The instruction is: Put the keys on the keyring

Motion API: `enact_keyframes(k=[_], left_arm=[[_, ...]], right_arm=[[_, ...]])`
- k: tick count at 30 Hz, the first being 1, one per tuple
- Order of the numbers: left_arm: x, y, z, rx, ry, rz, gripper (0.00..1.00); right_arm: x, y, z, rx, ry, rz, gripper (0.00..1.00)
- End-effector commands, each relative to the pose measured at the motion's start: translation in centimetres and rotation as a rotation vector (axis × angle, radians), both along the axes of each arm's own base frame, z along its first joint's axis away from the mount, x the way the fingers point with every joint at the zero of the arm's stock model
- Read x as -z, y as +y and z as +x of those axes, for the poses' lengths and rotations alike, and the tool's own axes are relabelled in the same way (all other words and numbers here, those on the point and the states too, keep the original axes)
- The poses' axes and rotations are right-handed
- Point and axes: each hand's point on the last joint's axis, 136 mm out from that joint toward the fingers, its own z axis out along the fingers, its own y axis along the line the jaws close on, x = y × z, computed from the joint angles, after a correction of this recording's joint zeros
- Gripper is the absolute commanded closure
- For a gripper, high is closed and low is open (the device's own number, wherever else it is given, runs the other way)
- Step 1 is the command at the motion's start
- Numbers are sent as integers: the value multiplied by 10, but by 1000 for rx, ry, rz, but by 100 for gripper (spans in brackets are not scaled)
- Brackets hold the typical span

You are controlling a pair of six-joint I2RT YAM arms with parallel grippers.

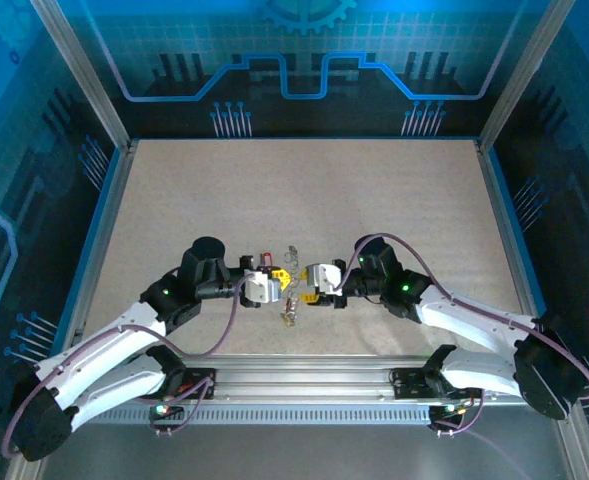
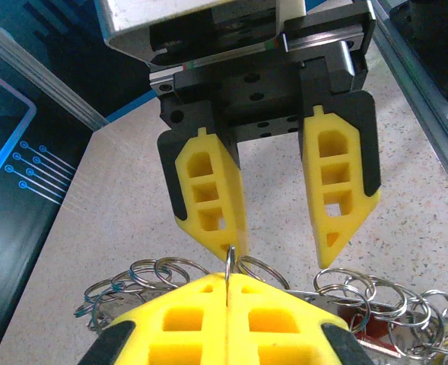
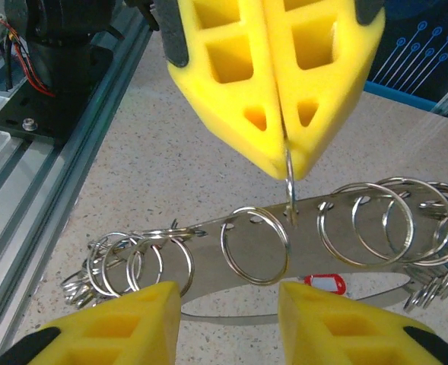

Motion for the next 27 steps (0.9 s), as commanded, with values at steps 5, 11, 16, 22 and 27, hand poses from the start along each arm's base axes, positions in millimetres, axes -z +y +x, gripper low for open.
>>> enact_keyframes(k=[5, 11, 16, 22, 27], left_arm=[[-10, -2, -2, 7, -23, -35, 100], [-8, -3, -1, 4, -14, -34, 100], [-8, -2, 0, -5, -12, -34, 100], [-4, -1, 4, -23, 1, -20, 100], [-3, -2, 4, -22, 7, -19, 100]], right_arm=[[-22, 7, -6, -69, 5, 70, 72], [-26, 7, -7, -78, -1, 81, 73], [-25, 6, -11, -95, -7, 73, 77], [-24, 3, -26, -159, -39, 58, 75], [-28, 0, -28, -162, -54, 61, 74]])
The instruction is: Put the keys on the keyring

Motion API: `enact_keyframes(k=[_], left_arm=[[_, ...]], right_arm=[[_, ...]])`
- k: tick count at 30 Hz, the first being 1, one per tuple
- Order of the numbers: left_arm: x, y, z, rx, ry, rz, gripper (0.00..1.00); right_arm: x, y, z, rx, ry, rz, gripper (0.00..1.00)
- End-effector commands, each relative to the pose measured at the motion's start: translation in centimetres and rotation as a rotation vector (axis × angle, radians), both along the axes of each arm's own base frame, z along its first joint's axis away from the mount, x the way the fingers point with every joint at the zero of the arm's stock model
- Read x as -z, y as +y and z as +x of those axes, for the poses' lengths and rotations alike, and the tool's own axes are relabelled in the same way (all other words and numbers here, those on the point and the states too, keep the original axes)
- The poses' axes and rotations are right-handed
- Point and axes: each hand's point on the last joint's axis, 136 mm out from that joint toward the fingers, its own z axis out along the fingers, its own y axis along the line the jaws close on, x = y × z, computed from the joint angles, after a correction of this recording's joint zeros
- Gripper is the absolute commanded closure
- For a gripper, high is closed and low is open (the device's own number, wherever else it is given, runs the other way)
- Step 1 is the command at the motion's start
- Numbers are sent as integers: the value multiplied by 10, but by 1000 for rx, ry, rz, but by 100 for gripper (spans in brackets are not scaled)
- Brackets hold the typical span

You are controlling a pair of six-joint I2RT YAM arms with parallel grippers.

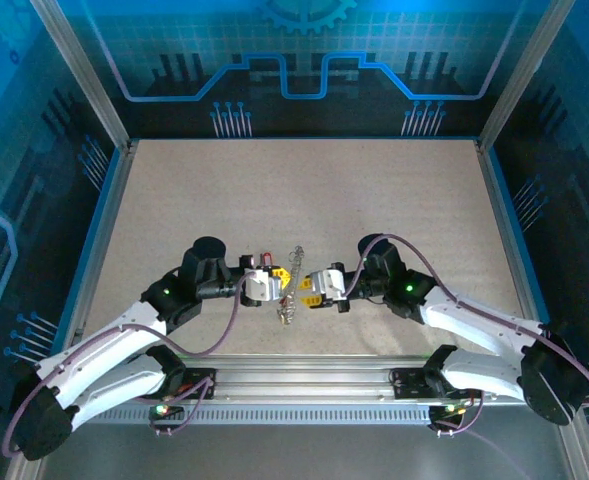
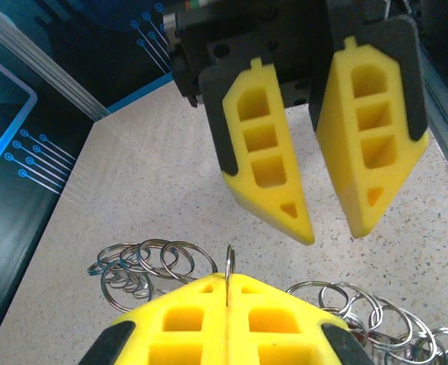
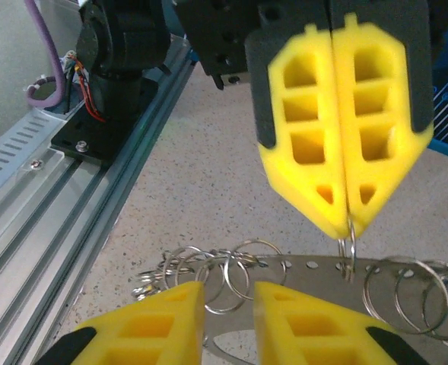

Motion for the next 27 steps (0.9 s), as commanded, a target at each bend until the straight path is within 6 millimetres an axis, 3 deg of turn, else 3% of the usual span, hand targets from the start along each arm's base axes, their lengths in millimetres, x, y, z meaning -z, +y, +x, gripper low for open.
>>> enact_keyframes(k=[1, 9, 27], left_arm=[[-6, -3, 0, 8, -17, -24, 100], [-10, -5, -5, 36, -16, -29, 100], [-22, -8, -7, 46, -14, -93, 100]], right_arm=[[-13, 0, -3, -23, -33, 19, 74], [-35, -7, 32, 204, -139, 114, 68], [-28, 9, 32, 200, -139, 111, 72]])
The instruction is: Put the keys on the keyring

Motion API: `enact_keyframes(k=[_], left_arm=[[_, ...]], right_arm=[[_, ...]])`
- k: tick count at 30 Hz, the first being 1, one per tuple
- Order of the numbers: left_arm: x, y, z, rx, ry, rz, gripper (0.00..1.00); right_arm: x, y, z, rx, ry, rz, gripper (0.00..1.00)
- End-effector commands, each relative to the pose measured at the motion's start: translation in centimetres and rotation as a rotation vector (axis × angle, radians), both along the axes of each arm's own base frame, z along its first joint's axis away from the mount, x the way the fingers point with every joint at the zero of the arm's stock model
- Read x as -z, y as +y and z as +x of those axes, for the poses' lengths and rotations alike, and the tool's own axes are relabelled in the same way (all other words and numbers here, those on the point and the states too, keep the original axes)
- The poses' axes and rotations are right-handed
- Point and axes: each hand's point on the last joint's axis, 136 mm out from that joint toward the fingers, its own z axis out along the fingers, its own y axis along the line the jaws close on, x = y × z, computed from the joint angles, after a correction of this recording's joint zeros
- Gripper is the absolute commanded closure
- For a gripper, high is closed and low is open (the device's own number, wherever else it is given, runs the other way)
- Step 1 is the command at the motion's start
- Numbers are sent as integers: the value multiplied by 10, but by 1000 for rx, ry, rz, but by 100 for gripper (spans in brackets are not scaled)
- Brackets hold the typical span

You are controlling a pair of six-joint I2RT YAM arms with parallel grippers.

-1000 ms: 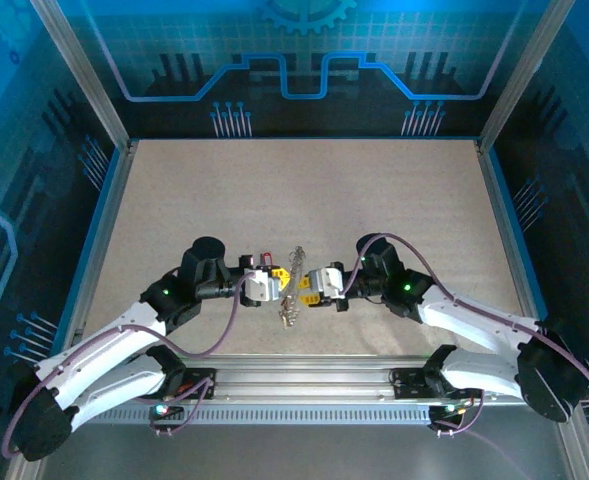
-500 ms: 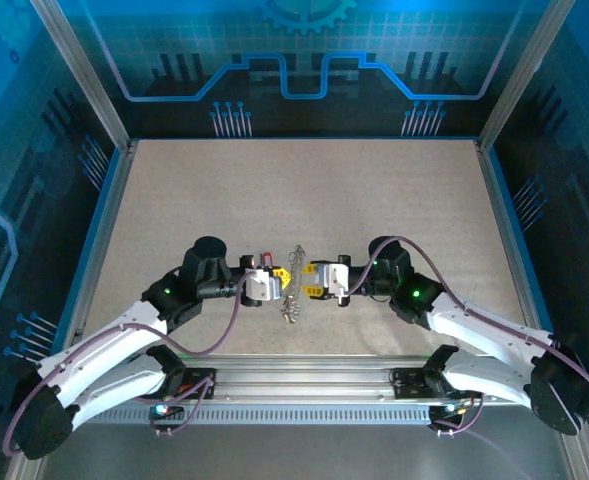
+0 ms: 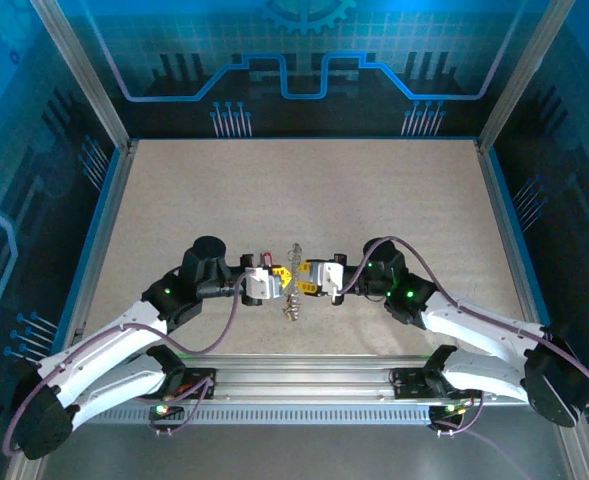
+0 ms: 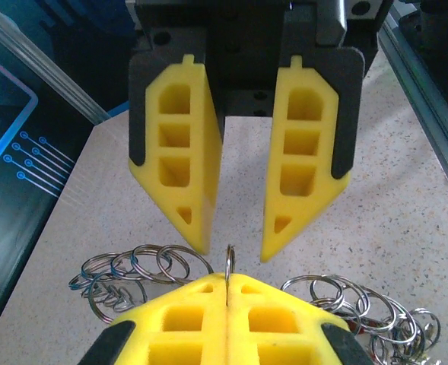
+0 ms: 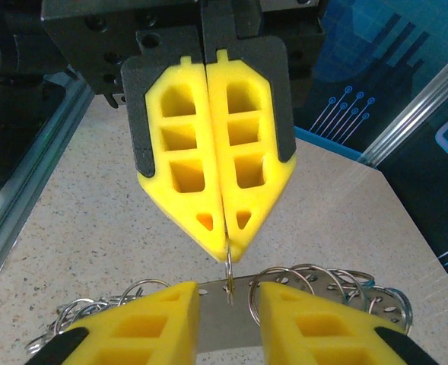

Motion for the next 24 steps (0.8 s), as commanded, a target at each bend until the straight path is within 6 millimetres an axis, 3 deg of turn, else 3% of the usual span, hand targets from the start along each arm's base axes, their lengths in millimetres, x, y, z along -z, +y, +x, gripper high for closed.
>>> enact_keyframes(k=[1, 9, 13, 14, 16, 20, 24], left_arm=[[-17, -6, -7, 44, -25, -69, 100], [-17, -8, -8, 51, -11, -94, 100], [-17, -8, -9, 52, 8, -103, 100], [-17, -8, -9, 44, 17, -106, 95], [-19, -5, -8, 19, 35, -115, 73], [-31, 9, -5, -111, 152, -151, 39], [-32, 36, 15, -381, 315, -233, 23]], right_arm=[[-7, 5, 2, 16, -13, 33, 73], [-7, 11, 4, 15, -16, 38, 83], [-6, 10, 7, 37, -30, 38, 100], [-5, 9, 8, 47, -35, 36, 100], [-4, 5, 10, 71, -51, 32, 100], [1, -7, 14, 126, -94, 18, 100], [5, -18, 20, 163, -126, -5, 100]])
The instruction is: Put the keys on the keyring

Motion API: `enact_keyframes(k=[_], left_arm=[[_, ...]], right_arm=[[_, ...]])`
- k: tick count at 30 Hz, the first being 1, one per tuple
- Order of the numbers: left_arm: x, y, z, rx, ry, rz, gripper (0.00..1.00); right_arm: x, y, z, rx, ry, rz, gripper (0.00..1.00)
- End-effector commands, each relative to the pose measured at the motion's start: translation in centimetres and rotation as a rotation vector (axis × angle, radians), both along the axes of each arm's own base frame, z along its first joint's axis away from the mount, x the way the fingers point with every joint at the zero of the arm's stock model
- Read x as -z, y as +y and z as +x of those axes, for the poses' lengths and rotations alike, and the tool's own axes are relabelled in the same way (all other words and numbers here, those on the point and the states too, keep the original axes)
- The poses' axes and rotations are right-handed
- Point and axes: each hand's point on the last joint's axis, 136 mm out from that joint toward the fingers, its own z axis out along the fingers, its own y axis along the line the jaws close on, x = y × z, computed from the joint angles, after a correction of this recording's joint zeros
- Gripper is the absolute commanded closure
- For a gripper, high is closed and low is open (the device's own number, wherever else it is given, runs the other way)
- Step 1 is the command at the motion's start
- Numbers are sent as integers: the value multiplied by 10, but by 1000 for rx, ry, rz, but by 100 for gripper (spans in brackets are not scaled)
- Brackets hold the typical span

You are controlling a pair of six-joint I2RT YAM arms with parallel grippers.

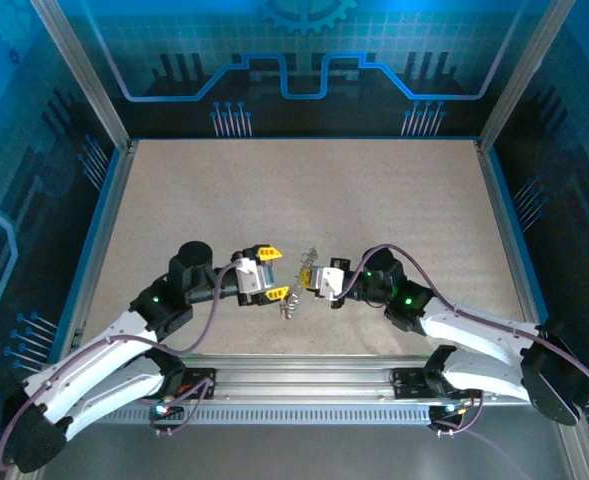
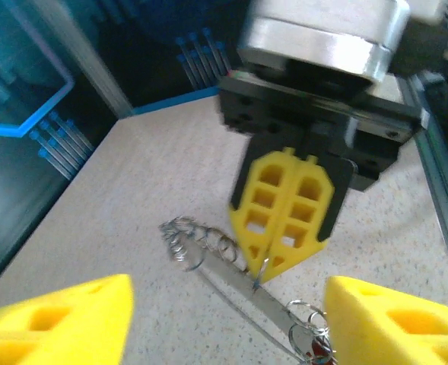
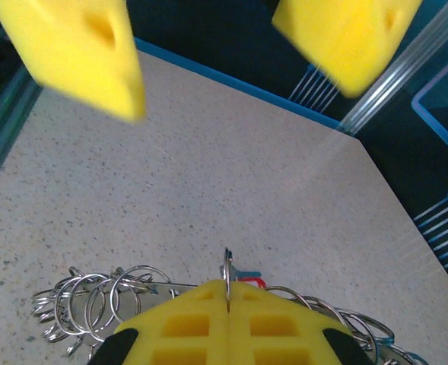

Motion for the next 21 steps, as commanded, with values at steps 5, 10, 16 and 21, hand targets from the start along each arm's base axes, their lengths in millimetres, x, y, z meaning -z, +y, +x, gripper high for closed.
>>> enact_keyframes(k=[5, 10, 16, 21], left_arm=[[10, 34, 28, -378, 380, -118, 18], [29, 48, 54, -561, 650, -147, 17], [60, 63, 80, -749, 1042, -157, 23], [88, 54, 90, -814, 1290, -128, 31]], right_arm=[[-9, -15, 22, 94, -124, 6, 100], [-3, -17, 22, 81, -146, -40, 100], [1, -23, 23, 88, -157, -76, 100], [1, -26, 19, 78, -195, -84, 100]])
